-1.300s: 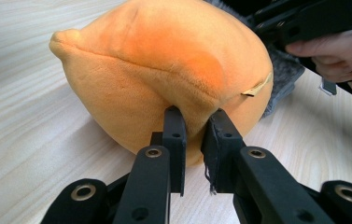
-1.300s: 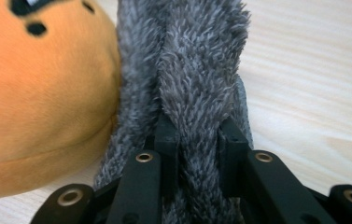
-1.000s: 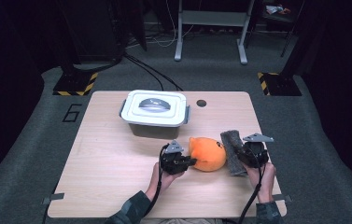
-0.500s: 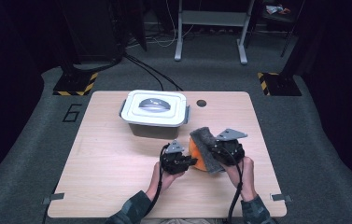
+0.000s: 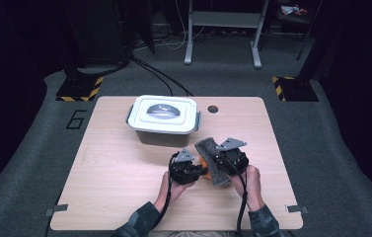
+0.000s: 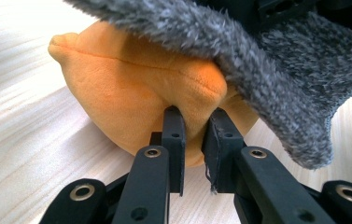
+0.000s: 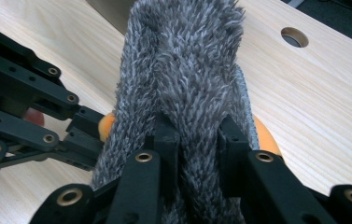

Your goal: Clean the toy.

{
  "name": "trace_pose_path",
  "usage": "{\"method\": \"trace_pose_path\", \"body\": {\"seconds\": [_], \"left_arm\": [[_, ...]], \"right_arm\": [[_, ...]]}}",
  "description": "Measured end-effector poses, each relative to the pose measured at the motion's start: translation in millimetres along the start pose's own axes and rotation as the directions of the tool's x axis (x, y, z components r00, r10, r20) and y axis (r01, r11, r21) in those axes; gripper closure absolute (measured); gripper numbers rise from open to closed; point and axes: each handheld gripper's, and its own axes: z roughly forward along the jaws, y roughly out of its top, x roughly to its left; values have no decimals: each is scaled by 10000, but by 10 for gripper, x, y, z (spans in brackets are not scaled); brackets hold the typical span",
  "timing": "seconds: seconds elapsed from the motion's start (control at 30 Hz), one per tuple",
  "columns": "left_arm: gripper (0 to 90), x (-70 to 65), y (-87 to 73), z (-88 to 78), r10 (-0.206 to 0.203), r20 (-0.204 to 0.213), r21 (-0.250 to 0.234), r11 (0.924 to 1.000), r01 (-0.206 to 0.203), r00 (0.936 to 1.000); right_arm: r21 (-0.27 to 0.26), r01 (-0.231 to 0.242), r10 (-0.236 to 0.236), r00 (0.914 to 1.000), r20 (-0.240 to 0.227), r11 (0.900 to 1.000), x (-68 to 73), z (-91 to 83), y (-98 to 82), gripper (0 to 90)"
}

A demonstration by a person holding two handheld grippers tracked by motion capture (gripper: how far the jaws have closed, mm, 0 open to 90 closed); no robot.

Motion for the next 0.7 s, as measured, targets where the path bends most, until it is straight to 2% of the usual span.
{"method": "trace_pose_path", "body": {"seconds": [0.37,0.7], "left_arm": [[791,3,-2,3,-52,66,-18,10000,52,10000],[791,0,-3,5,-72,84,-13,10000,72,9999]], "right_arm": [[113,-657,652,9968,454,9978,-213,-59,-151,740],[331,-1571,1532,9833,982,9870,-473,-69,-377,740]]}}
